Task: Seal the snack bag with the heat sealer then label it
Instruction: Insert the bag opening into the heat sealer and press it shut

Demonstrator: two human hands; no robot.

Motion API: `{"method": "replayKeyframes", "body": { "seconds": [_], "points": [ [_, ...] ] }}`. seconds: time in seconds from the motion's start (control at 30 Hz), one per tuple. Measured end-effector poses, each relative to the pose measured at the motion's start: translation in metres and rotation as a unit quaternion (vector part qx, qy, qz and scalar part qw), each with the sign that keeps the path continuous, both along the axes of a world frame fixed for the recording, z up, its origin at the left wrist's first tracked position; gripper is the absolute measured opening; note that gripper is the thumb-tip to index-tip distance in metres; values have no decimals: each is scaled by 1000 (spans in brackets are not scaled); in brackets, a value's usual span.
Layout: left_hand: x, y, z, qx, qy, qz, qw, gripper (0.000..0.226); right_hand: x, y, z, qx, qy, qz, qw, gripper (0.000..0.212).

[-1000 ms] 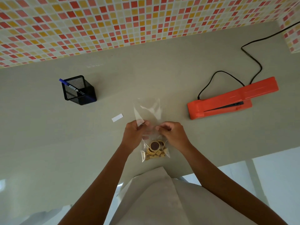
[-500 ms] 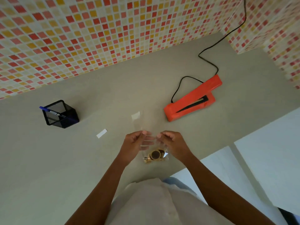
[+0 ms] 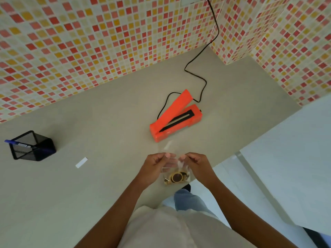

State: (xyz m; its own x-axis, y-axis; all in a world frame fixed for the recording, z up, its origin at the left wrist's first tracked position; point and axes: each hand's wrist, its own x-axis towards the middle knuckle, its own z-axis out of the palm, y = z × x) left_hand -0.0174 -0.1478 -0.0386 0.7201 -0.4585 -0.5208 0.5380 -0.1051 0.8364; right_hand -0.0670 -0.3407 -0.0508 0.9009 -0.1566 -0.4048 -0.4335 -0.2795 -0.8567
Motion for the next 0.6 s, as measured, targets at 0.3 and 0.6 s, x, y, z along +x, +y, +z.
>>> {"method": "replayKeyframes", "body": {
  "seconds": [0.3, 0.6],
  "points": [
    [-1, -85, -2, 44, 26, 88, 995, 29, 17, -76, -5, 37, 6, 33, 999, 26],
    [6, -108, -14, 26, 52, 205, 977, 36, 52, -91, -16, 50, 60, 26, 997, 47]
  ]
}}
